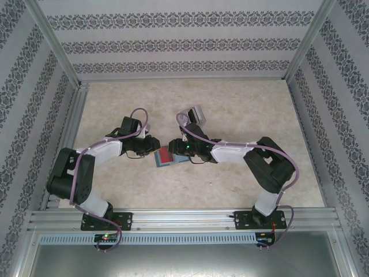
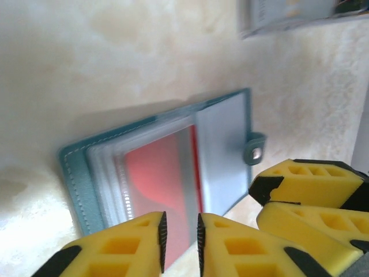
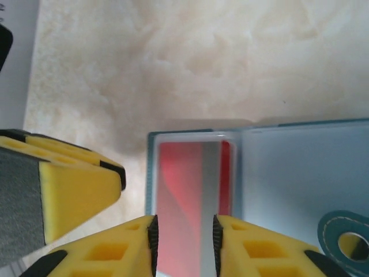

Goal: Put the credit cards into the card holder

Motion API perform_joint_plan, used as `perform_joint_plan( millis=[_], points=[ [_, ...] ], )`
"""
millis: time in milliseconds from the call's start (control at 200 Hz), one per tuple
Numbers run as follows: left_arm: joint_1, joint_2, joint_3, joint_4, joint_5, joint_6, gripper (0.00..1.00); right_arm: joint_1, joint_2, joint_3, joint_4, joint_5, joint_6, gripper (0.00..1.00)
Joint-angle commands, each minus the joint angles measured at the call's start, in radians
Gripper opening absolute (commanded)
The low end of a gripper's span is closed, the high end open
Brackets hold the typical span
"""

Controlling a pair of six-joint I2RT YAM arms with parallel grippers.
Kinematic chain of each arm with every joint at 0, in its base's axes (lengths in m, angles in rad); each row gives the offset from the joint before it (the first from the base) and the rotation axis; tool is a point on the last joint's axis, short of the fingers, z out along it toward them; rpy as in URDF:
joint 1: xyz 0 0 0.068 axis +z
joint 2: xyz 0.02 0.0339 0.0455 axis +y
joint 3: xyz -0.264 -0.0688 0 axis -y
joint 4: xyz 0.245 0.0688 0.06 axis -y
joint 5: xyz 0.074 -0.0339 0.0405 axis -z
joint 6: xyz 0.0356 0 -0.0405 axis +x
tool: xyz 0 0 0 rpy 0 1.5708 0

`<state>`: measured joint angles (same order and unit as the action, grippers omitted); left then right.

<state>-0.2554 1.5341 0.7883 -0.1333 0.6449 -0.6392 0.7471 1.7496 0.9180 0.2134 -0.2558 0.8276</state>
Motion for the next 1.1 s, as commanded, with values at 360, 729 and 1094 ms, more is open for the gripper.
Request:
perform_joint_plan(
  millis=[360,729,1094],
  points=[
    [0.02,0.199,0.267,-0.079,-0.048,0.061,0.31,-0.055,-0.224,-0.157,-0.194,0.034,-0.118,0.35],
    [0.024,0.235,0.144,-0.049,-0.022,0.062,0.28,0.033,-0.127,-0.199,-0.09,0.01,-0.02,0.31],
    [0.011,0.049,-0.088,0.022,-0.013,-0.027,0.27,-0.059,0.101,0.077,-0.129,-0.018,-0.11,0.3]
  ],
)
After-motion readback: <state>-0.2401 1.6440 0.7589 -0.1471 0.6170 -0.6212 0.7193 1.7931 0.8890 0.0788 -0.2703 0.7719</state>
